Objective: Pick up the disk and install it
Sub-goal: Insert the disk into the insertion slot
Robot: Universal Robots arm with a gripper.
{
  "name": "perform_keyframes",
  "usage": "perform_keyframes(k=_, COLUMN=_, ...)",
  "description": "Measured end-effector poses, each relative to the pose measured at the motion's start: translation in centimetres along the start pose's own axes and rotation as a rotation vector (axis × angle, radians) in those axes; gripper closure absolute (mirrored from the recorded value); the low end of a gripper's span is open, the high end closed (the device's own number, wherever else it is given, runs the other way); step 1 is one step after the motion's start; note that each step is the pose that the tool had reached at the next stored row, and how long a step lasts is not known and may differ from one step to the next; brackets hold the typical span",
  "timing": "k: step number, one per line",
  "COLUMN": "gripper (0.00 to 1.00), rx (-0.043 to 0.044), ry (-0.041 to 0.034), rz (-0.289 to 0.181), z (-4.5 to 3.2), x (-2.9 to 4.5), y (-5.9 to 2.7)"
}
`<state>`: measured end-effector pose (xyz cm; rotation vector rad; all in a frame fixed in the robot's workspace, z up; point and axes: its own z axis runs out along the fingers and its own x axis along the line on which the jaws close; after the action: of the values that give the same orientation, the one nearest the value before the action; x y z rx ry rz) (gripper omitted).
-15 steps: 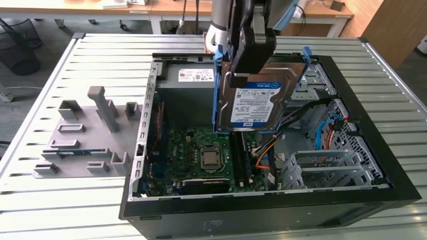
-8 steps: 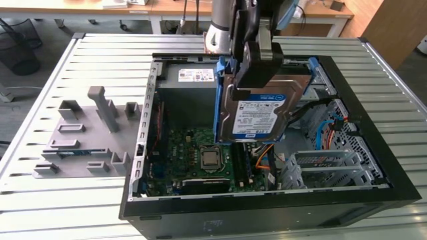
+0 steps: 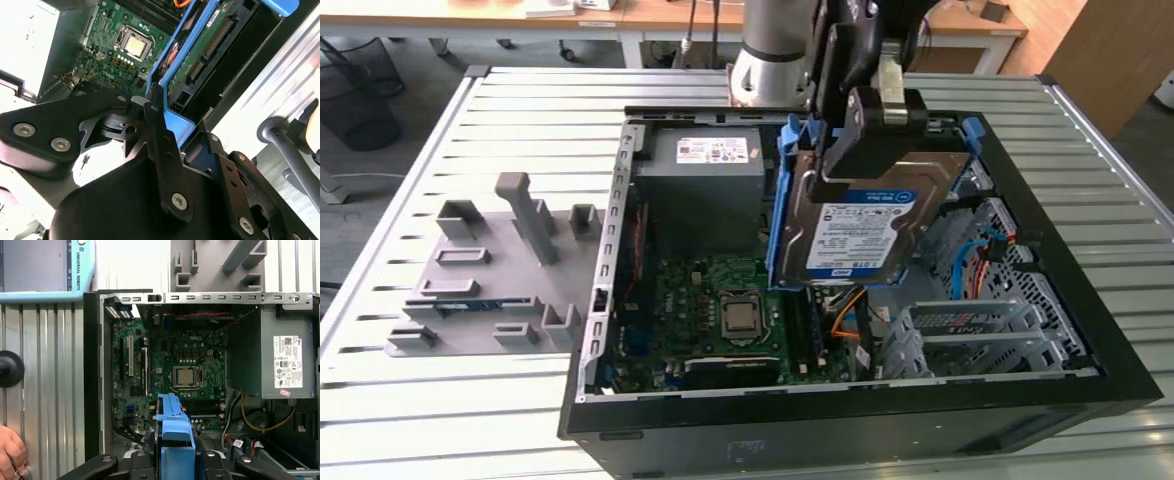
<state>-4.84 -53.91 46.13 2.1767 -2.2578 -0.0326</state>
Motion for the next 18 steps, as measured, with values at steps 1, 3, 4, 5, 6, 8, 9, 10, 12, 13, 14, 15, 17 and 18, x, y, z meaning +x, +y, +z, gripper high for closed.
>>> perform_keyframes(k=1, gripper=0.64, rx=0.0000, ry=0.0000, rz=0.000, z=0.01, x=0.00, y=-0.19)
perform_keyframes(k=3, gripper=0.64, rx=0.0000, ry=0.0002, rz=-0.001, z=0.01, x=0.01, y=-0.39)
perform_keyframes(k=4, gripper=0.64, rx=-0.0001, ry=0.0003, rz=-0.002, z=0.01, x=0.05, y=-0.43)
perform_keyframes(k=5, gripper=0.64, rx=-0.0001, ry=0.0002, rz=-0.004, z=0.02, x=0.11, y=-0.43)
perform_keyframes(k=6, gripper=0.64, rx=-0.0001, ry=0.0003, rz=-0.006, z=0.03, x=0.22, y=-0.44)
perform_keyframes(k=8, gripper=0.64, rx=-0.0001, ry=0.0003, rz=-0.007, z=0.04, x=0.58, y=-0.45)
perform_keyframes(k=9, gripper=0.64, rx=-0.0001, ry=0.0002, rz=-0.007, z=0.05, x=0.80, y=-0.46)
perform_keyframes(k=10, gripper=0.64, rx=-0.0001, ry=0.0003, rz=-0.007, z=0.06, x=1.04, y=-0.47)
perform_keyframes(k=12, gripper=0.64, rx=-0.0001, ry=0.0003, rz=-0.007, z=0.08, x=1.43, y=-0.51)
perform_keyframes(k=13, gripper=0.64, rx=-0.0001, ry=0.0002, rz=-0.007, z=0.09, x=1.58, y=-0.53)
perform_keyframes(k=14, gripper=0.64, rx=-0.0001, ry=0.0003, rz=-0.007, z=0.10, x=1.74, y=-0.56)
perform_keyframes(k=15, gripper=0.64, rx=-0.0001, ry=0.0003, rz=-0.007, z=0.11, x=1.90, y=-0.59)
perform_keyframes(k=17, gripper=0.64, rx=-0.0001, ry=0.0002, rz=-0.007, z=0.13, x=2.16, y=-0.74)
perform_keyframes(k=18, gripper=0.64, rx=-0.0001, ry=0.0003, rz=-0.007, z=0.13, x=2.27, y=-0.86)
